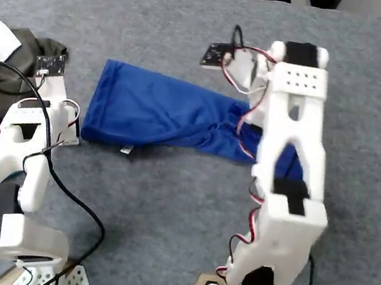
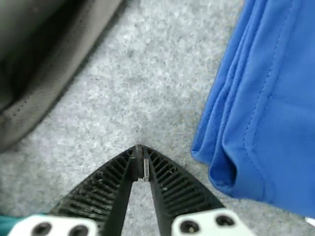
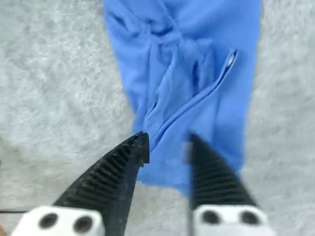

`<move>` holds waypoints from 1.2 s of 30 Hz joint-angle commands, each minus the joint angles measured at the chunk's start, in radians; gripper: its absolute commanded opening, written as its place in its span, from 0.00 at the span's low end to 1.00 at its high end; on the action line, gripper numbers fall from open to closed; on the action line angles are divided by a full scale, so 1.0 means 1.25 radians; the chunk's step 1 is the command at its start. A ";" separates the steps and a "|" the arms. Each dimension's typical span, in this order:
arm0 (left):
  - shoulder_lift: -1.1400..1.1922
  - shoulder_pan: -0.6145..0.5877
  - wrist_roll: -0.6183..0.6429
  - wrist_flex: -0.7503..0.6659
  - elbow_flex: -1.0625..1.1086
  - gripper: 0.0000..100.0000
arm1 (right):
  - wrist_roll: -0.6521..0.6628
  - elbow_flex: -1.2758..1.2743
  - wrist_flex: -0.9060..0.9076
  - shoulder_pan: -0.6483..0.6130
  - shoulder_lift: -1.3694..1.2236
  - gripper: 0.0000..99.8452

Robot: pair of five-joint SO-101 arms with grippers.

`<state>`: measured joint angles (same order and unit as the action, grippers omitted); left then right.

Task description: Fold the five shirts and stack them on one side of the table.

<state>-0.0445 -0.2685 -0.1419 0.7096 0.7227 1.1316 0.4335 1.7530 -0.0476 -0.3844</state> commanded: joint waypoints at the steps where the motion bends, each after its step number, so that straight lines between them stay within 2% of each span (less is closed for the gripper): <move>1: -0.030 -0.001 -0.009 -0.007 -0.004 0.02 | -0.002 -0.164 -0.041 0.045 0.100 0.00; 7: -0.030 -0.001 -0.010 -0.007 -0.004 0.02 | 0.000 -0.452 -0.282 0.095 0.129 0.00; 13: -0.030 -0.001 -0.010 -0.009 -0.004 0.02 | -0.002 -0.488 -0.385 0.090 0.125 0.00; 30: -0.030 0.000 -0.010 -0.009 -0.004 0.02 | -0.004 -0.114 -0.409 0.106 -0.101 0.01; 36: -0.030 0.000 -0.010 -0.009 -0.004 0.02 | -0.044 0.062 -0.372 0.114 -0.150 0.01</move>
<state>-0.0445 -0.2685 -0.1481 0.7096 0.7227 1.0978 0.3844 1.2589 0.0736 -0.5731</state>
